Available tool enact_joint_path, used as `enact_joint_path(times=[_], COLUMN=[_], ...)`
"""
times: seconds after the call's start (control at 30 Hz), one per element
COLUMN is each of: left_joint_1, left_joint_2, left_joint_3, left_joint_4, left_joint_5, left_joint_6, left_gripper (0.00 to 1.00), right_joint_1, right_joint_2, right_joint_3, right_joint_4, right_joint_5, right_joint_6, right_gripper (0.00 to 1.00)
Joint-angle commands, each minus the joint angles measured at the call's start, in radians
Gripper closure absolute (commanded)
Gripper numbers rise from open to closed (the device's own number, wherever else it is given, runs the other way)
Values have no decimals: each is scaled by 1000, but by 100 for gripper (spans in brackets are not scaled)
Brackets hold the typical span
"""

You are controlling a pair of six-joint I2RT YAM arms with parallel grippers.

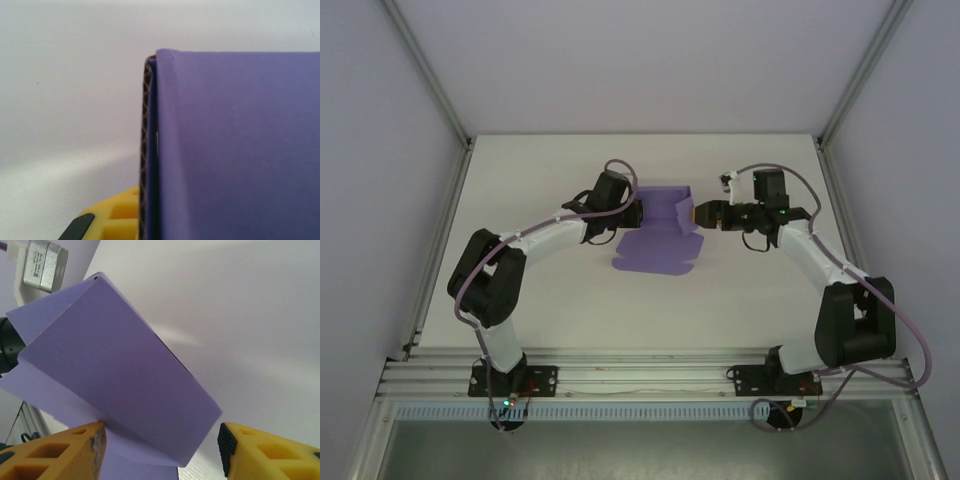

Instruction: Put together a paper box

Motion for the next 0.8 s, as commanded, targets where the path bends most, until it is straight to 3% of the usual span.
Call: enact_joint_path(times=[0.0,0.2,0.33,0.63,0.77], left_joint_1=[-4,-6,-8,-7,-8], left_joint_2=[-13,-11,-2,5,-1], left_joint_3=[25,34,45,52,46], left_joint_4=[18,0,-6,-23,-17], left_joint_5=[29,12,9,-1,10], left_joint_6=[16,12,11,13,17], left_gripper=[100,100,100,100,100], right_joint_1=[37,123,193,214,213], right_joint_2=[16,6,7,4,-3], right_joint_3=[49,72,77,60,64], right_joint_4=[22,16,-7,-3,-22], right_joint_5=[23,389,583,328,335], right_joint_6=[-31,-36,-84,-111,-123], right_gripper=[40,42,36,29,30])
